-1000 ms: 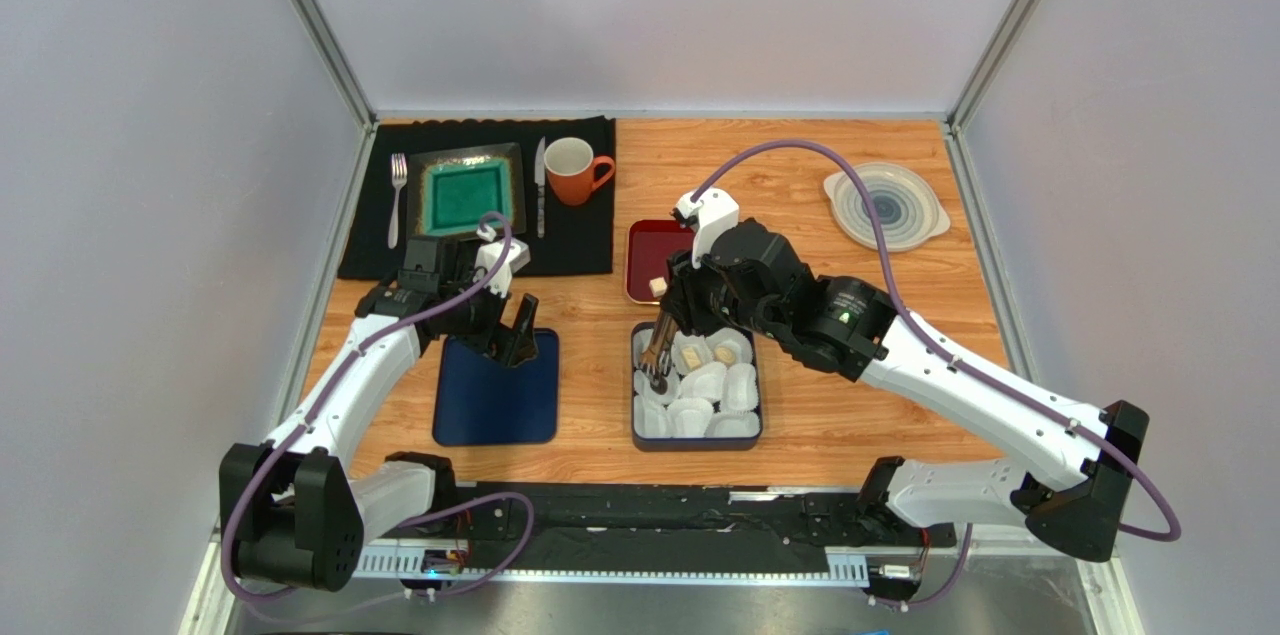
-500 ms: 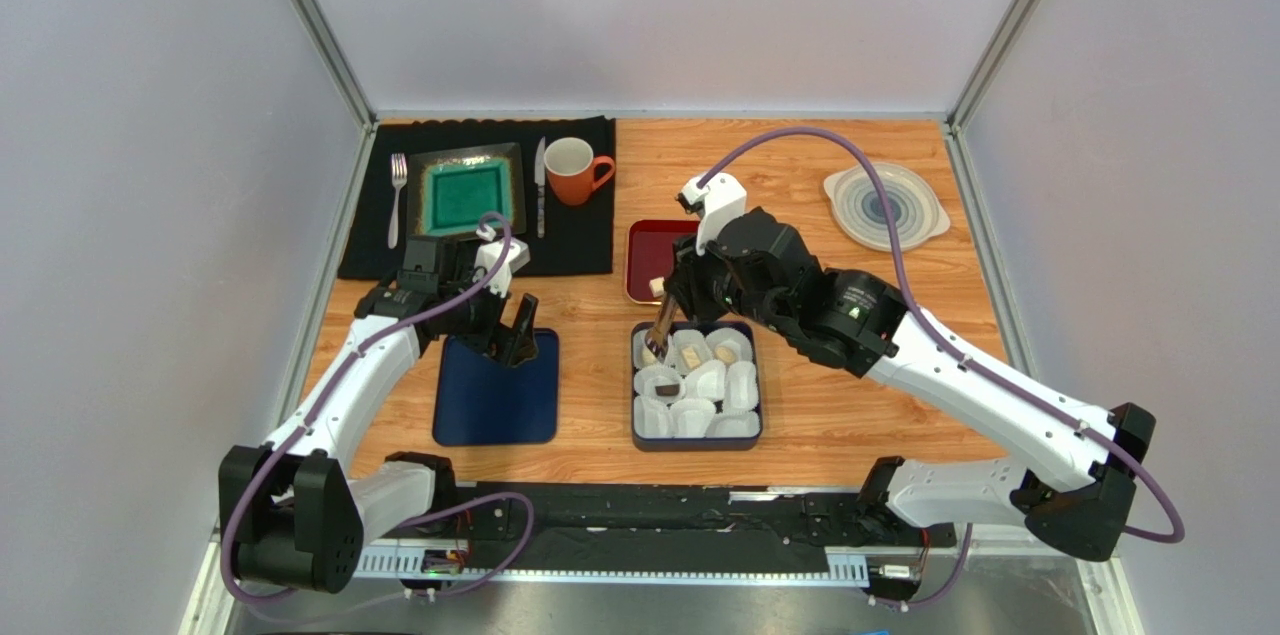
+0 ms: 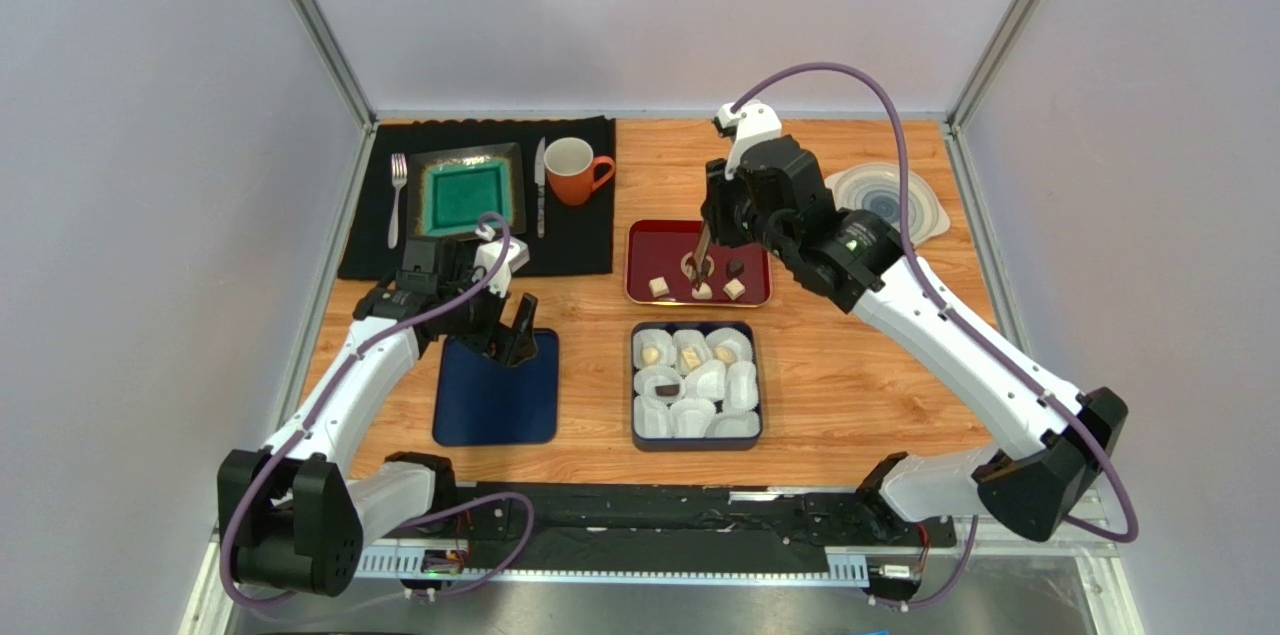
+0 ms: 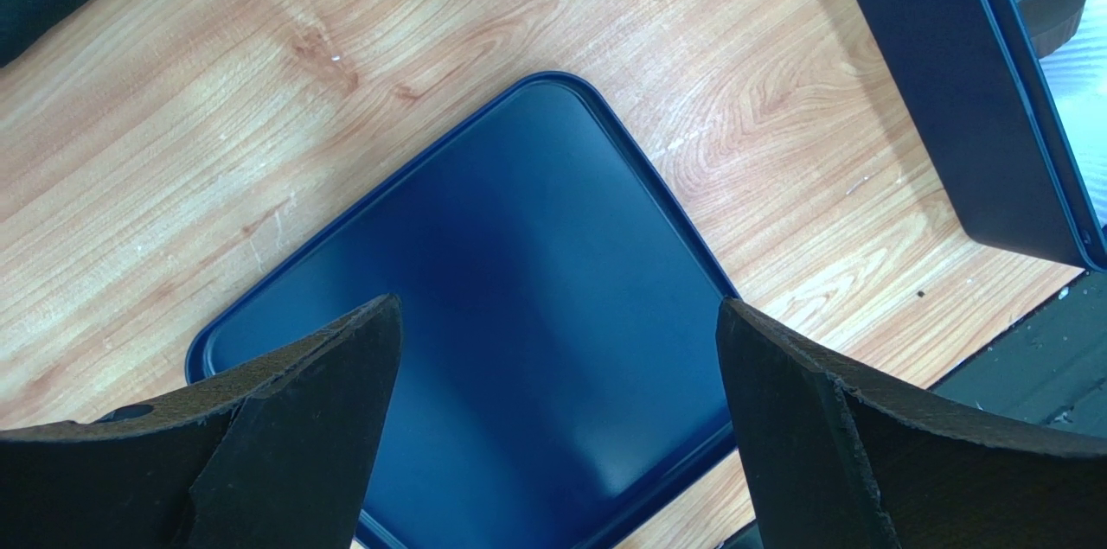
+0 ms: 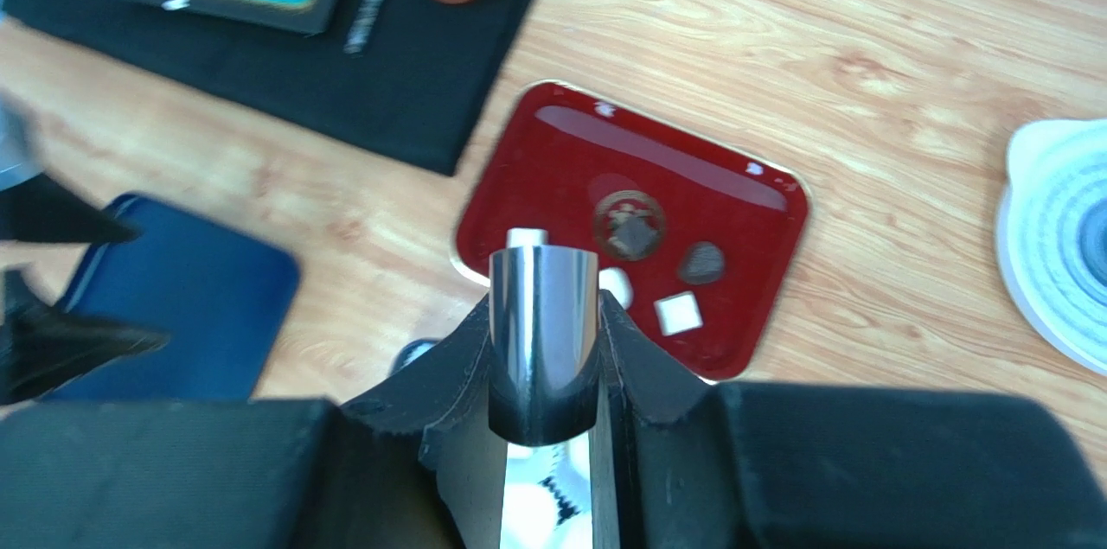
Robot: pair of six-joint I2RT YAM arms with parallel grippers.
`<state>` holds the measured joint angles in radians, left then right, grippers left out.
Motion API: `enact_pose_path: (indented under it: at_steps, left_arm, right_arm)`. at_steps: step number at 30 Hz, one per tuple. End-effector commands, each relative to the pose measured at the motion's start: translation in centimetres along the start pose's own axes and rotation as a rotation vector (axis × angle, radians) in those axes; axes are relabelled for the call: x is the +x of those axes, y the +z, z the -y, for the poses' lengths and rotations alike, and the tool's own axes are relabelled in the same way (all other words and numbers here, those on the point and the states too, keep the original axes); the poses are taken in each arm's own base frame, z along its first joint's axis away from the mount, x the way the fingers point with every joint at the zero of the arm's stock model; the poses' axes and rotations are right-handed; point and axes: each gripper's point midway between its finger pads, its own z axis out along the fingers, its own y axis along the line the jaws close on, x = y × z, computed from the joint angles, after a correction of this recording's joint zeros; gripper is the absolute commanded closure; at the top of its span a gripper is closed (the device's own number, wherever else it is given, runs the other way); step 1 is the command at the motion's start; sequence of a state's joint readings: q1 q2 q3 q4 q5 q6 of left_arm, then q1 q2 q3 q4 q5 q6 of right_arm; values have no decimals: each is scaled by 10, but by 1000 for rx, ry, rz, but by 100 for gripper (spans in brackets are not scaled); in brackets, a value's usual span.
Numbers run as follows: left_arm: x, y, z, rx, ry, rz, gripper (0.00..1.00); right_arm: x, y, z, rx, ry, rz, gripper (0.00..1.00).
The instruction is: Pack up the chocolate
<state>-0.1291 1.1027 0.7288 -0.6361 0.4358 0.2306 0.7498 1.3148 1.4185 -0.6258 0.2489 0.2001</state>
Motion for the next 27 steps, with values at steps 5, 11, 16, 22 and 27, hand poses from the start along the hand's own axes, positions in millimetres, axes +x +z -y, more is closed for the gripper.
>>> enact_pose_path:
  at_steps: [5, 11, 16, 22, 27]
  left_arm:
    - [-12, -5, 1, 3, 17, 46, 1]
    - [-12, -3, 0, 6, 15, 42, 1]
    - [-9, -2, 0, 3, 18, 38, 1]
    - [-10, -3, -1, -4, 24, 40, 1]
    - [-11, -4, -1, -3, 24, 42, 1]
  right_arm:
    - [-33, 41, 28, 50, 24, 80, 79]
    - [-32, 74, 35, 88, 31, 72, 73]
    - [-30, 86, 43, 124, 41, 69, 67]
    - [-25, 93, 53, 143, 59, 54, 65]
    - [-21, 94, 61, 165, 61, 47, 65]
